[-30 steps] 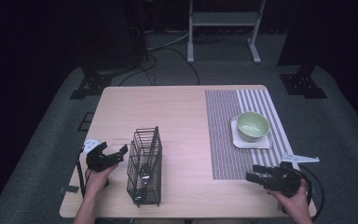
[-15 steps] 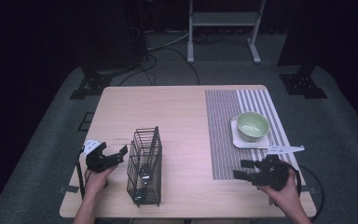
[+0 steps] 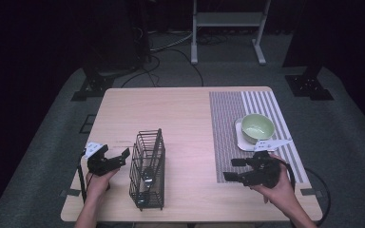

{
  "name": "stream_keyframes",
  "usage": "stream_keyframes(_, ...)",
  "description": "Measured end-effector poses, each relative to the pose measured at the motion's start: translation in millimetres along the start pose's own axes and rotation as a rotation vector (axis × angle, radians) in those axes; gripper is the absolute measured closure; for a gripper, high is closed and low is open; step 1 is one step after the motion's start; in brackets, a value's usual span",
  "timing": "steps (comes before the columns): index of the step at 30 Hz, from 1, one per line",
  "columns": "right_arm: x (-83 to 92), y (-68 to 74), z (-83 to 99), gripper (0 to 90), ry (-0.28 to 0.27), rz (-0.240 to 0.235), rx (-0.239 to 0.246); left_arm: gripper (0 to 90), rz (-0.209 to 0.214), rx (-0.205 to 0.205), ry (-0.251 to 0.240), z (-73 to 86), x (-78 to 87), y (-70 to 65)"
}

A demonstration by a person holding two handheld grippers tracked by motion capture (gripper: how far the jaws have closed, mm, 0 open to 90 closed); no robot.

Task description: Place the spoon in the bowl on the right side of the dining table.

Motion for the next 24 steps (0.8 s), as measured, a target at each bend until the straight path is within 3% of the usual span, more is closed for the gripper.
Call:
stream_keyframes(13, -20.0, 21.6, -29.6, 23.2, 0.046, -0.048, 0.033, 0.0, 0.002, 0.004, -0.001, 0.3, -0.1, 0.3)
stream_keyframes(24, -33.3, 32.9, -43.0, 23.2, 0.074, -0.077, 0.044, 0.0, 0.002, 0.004, -0.002, 0.3, 0.0, 0.5)
Point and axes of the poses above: each handheld gripper's, and its own axes: x roughly backward along the jaws, z roughly out of its underside, y roughly to its left, the point moved 1 cm from there along -x, roughly forward along the jaws, and after that the axes turned 10 degrees about -x, right-handed, at the moved point
